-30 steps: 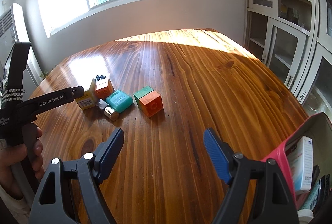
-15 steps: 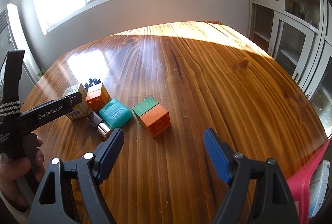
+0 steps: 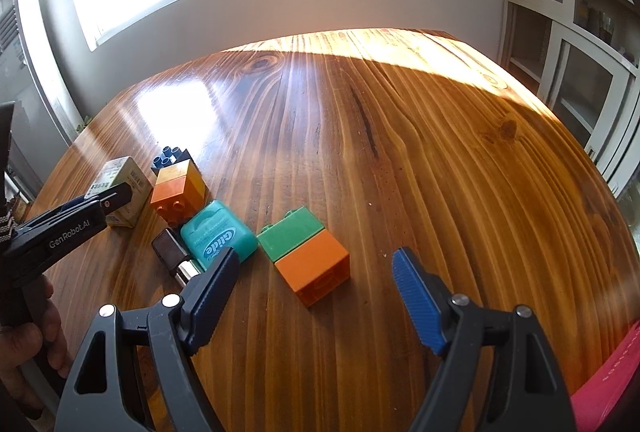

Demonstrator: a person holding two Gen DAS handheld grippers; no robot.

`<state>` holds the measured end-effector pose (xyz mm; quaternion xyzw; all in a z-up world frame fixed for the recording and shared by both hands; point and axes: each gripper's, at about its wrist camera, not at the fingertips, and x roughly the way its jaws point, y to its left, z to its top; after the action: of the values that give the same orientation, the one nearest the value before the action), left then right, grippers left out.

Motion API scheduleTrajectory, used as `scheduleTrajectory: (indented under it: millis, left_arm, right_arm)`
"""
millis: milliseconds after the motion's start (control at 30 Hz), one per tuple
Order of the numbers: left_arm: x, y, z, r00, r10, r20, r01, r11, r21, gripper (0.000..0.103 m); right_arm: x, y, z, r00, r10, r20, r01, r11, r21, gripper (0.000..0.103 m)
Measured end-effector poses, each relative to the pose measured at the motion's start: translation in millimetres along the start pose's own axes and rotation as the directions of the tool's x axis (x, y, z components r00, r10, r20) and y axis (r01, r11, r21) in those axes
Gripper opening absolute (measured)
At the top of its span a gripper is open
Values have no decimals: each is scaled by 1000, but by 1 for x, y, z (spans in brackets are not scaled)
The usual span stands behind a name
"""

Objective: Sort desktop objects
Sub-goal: 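Grasp the yellow zinc ointment box with the left tool, then grasp the green-orange block with the right tool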

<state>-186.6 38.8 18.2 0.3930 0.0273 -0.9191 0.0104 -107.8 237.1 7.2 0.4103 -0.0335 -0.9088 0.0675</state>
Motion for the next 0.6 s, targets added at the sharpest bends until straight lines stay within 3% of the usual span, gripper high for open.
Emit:
scheduleTrajectory:
  millis: [67, 133, 200, 600]
  left_arm:
    - [0, 1, 1, 1000, -2, 3, 2, 1000, -8, 48]
    - [-2, 2, 1, 1000, 1, 13, -1, 1000, -12, 48]
    - [-7, 3, 2, 1000, 1, 27, 0, 1000, -13, 48]
    - [-27, -5, 4, 998, -25, 61, 25, 1000, 3, 48]
  right_arm:
    - [5, 2, 2, 1000, 3, -5, -3, 1000, -11, 80]
    - [11, 5, 3, 1000, 5, -22, -5, 1000, -29, 59]
    - [14, 8, 1, 999, 6, -36, -8, 999, -43, 52]
    - [-13, 10, -6, 1000, 23, 4, -23, 1000, -13, 51]
